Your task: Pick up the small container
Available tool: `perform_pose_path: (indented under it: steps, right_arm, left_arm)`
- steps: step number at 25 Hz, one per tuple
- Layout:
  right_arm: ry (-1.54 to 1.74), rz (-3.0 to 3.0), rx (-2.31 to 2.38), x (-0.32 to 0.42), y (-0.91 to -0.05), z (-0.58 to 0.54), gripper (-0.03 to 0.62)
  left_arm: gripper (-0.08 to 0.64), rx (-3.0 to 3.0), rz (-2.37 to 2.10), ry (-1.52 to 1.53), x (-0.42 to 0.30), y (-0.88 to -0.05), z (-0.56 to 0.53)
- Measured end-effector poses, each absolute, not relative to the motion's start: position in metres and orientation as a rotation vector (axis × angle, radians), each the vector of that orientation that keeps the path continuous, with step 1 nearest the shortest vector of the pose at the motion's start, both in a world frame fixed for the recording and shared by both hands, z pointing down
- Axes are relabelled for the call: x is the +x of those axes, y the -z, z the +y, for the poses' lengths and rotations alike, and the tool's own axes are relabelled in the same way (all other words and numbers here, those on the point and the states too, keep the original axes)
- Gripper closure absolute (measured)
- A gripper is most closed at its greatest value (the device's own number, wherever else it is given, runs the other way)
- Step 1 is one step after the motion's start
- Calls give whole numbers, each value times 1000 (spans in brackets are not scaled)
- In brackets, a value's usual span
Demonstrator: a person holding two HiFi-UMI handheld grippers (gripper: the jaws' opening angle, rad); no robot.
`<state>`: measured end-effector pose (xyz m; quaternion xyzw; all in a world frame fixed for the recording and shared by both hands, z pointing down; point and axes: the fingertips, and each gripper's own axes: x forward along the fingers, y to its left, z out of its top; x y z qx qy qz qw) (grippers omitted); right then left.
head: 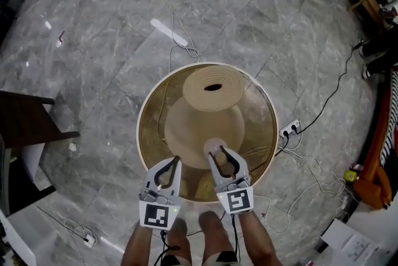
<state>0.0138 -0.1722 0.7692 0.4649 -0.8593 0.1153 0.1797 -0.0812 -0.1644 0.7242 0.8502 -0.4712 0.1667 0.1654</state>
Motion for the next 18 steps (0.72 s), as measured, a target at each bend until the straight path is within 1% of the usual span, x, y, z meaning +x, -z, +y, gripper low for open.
perform_pose_path:
  steps: [9, 18]
  right_arm:
    - [-369, -2446, 1355, 11, -666, -155, 457]
    - [-301, -2478, 1363, 4, -562, -128, 457]
  left_arm:
    - [543, 2490, -1352, -436, -83, -626, -153]
    - [543, 2602, -1377, -429, -96, -540, -132]
